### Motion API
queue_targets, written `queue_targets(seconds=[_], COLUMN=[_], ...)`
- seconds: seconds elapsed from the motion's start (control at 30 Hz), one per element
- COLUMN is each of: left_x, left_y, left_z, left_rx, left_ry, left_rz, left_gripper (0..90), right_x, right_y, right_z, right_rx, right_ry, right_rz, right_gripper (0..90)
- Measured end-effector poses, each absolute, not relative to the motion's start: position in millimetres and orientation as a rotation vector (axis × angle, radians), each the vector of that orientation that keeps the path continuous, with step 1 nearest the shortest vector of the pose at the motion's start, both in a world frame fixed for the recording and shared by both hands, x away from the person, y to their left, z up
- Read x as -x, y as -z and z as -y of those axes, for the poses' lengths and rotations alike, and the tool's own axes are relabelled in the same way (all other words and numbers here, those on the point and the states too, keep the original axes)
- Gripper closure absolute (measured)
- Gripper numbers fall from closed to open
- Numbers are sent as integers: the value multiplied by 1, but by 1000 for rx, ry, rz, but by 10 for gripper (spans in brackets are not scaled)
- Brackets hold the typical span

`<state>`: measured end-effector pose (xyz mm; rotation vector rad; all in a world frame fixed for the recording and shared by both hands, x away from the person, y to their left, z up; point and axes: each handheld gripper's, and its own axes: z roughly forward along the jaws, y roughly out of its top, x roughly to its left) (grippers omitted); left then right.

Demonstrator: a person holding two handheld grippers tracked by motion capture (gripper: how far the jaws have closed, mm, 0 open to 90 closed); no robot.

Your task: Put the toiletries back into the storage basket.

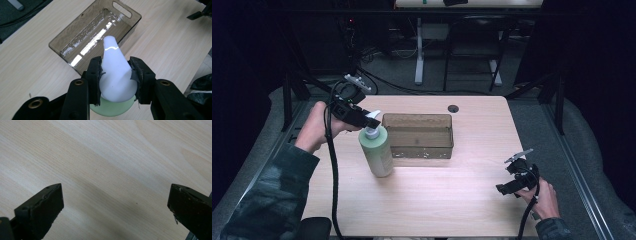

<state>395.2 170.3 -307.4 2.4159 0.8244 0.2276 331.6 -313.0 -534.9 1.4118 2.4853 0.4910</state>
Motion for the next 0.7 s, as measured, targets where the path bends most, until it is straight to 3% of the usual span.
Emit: queue_targets(seconds=[0.7], left_x=[-397], left_y=[279], left_z=[-163], left_rx=[-2415], left_ry=[-261], left_rz=[-778], left_gripper=[630], right_x=[-332], right_y=[535], right_z=[314], right_rx=[-1410], right_ry=[-487], right_rz=[-2485], right_gripper=[0])
